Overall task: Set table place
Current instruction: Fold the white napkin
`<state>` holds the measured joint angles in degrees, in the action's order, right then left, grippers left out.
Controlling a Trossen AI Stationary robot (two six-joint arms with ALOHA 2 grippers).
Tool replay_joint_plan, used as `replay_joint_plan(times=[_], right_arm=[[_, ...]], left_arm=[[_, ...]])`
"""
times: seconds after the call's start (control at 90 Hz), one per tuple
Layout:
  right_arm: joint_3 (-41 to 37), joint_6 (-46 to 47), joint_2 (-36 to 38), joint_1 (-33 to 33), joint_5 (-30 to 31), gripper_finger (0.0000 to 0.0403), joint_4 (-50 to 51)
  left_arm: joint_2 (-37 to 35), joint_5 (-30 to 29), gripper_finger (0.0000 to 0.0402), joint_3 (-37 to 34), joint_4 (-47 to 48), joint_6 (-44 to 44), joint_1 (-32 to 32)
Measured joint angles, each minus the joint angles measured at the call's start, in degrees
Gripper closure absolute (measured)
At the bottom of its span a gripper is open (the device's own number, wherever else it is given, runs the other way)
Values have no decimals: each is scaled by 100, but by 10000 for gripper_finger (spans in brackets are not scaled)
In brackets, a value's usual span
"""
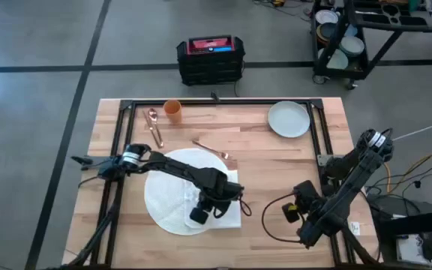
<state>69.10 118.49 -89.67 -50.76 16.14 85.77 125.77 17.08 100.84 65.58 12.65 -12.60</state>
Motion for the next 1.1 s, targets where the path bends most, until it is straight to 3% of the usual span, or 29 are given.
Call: replay_joint_plan(times=[0.3, 0.544, 1.1], right_arm=[[0, -8, 0, 2, 37, 376, 76], [0, -20, 2, 2, 37, 378, 105], [0, -75, 2, 2, 39, 380, 204]], left_arm=[[-15, 92, 401, 0, 313, -216, -28], [-49, 761, 401, 0, 481, -305, -160], [-111, 1101, 402, 0, 1325, -588, -730]])
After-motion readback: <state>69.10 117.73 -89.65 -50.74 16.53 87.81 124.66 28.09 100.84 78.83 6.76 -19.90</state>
